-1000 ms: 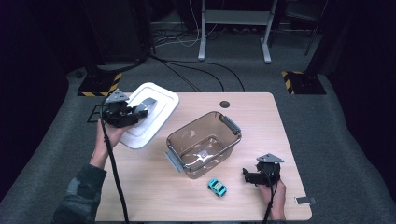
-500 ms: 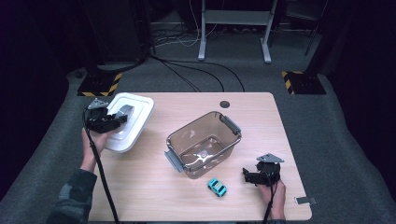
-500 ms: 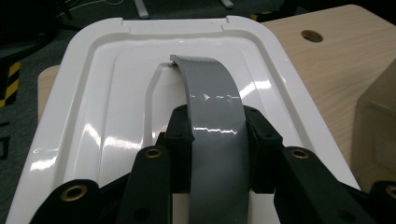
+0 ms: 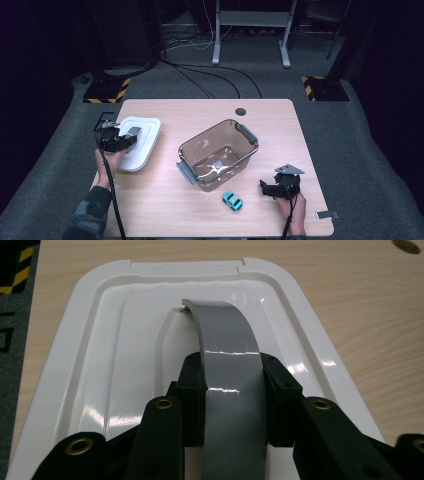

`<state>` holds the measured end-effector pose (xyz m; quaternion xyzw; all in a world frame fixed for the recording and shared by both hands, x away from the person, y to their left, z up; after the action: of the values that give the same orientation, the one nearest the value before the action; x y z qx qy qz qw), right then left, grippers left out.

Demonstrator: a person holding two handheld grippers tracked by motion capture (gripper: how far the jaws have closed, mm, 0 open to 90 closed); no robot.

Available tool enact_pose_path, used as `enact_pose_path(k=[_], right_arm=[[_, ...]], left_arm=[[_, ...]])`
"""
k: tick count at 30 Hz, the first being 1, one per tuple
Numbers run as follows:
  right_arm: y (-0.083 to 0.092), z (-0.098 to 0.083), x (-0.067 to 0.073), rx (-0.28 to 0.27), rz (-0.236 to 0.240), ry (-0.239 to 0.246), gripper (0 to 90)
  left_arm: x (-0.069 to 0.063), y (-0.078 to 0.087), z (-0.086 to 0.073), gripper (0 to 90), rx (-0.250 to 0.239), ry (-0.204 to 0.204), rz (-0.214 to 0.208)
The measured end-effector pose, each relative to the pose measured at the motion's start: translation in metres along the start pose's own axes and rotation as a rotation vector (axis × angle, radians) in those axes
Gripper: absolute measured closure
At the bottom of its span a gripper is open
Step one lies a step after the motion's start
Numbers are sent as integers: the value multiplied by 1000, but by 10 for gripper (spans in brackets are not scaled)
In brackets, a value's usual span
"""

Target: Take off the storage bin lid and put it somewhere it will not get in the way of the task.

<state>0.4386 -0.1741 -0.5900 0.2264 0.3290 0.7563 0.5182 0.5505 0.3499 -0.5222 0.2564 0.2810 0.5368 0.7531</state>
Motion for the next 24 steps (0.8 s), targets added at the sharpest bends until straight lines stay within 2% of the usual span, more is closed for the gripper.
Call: enact_pose_path(k=[5,9,13,14,16,17,18,20,22,24], right_arm=[[0,0,0,-1,-5,0,69],[0,0,0,-1,-4,0,70],[0,0,0,-1,-3,0,70],[0,0,0,-2,-4,0,70],[0,0,0,-1,-4,0,69],[0,0,0,-1,-6,0,69],[0,0,0,1,-7,-2,67],[0,0,0,0,-7,-2,67],[0,0,0,0,-9,-1,66],[0,0,0,-1,-7,-7,66]], left_arm=[[4,-16,-16,671,30,10,27],[4,-25,-26,670,62,-9,45],[4,-31,-33,669,81,-2,37],[4,-32,-33,666,72,0,37],[4,-32,-33,560,76,-4,38],[4,-32,-33,560,79,-2,42],[3,-30,-34,381,80,12,50],[-1,-24,-36,239,80,5,45],[-4,-19,-39,161,69,-1,36],[-7,-15,-40,148,59,-1,26]])
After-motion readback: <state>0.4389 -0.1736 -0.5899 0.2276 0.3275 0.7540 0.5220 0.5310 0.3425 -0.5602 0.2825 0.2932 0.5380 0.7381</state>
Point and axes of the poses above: each handheld gripper's, and its own axes: y roughly backward along the jaws, z roughly out of its top, x roughly to its left, the point moved 9 cm from there along -y, roughly forward along the jaws, and after that the axes turned 4 degrees about x, right-handed, at the moved point
